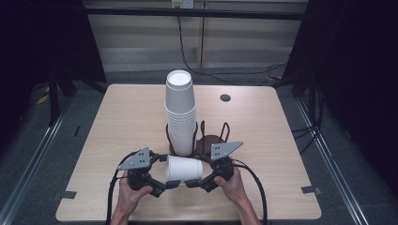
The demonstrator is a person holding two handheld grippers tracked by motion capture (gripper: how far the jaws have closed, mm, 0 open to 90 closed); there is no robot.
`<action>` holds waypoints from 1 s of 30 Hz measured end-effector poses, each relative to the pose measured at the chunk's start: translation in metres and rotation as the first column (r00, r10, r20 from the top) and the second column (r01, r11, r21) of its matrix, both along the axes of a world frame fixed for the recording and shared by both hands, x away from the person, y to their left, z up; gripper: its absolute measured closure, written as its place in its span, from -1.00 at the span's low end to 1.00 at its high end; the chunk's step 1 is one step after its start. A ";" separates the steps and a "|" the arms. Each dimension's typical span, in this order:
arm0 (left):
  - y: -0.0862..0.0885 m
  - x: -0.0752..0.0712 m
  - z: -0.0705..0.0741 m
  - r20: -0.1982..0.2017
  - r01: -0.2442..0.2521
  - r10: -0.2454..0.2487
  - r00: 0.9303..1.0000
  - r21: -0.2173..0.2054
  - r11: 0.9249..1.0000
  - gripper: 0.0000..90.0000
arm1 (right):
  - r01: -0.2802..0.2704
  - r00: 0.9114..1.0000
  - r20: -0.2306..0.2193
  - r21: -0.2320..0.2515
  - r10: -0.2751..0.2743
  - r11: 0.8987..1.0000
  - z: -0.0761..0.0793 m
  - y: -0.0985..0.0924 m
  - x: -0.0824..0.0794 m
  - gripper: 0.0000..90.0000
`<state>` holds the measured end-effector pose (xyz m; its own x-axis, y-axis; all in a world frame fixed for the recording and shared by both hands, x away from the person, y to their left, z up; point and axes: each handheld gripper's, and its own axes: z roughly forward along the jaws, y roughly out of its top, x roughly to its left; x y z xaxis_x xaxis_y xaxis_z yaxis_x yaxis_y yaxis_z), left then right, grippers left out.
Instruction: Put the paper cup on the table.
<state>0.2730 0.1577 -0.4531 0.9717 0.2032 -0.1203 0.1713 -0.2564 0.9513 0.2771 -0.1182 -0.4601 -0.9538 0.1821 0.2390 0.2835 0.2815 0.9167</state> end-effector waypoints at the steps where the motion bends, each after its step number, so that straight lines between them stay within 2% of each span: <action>1: 0.000 0.000 0.000 -0.002 -0.004 0.004 1.000 0.002 1.000 -0.76 | 0.001 1.000 0.001 0.000 -0.001 1.000 0.000 0.000 0.000 -0.62; 13: 0.004 -0.001 0.003 -0.006 -0.039 0.039 0.999 0.007 0.999 -0.76 | 0.050 0.999 0.018 0.012 -0.050 0.999 0.000 -0.002 -0.002 -0.71; 17: 0.005 -0.001 0.003 -0.006 -0.053 0.053 0.999 0.011 0.999 -0.76 | 0.097 0.995 0.031 0.011 -0.097 0.995 -0.003 -0.005 -0.003 -0.71; 19: 0.006 -0.001 0.003 -0.007 -0.056 0.056 0.998 0.012 0.998 -0.76 | 0.103 0.994 0.032 0.014 -0.103 0.995 -0.003 -0.005 -0.004 -0.71; 25: 0.010 -0.001 0.003 -0.004 -0.078 0.078 0.997 0.033 0.996 -0.76 | 0.170 0.983 0.071 0.017 -0.171 0.985 -0.004 -0.007 -0.009 -0.71; 26: 0.013 -0.001 0.003 -0.002 -0.093 0.093 0.996 0.046 0.995 -0.76 | 0.193 0.978 0.073 0.020 -0.194 0.981 -0.006 -0.008 -0.011 -0.72; 27: 0.013 -0.001 0.003 -0.002 -0.093 0.093 0.996 0.046 0.995 -0.76 | 0.193 0.978 0.073 0.020 -0.194 0.981 -0.006 -0.008 -0.011 -0.72; 30: 0.016 -0.001 0.004 -0.007 -0.096 0.097 0.995 0.058 0.994 -0.76 | 0.235 0.969 0.074 0.033 -0.237 0.971 -0.008 -0.010 -0.013 -0.72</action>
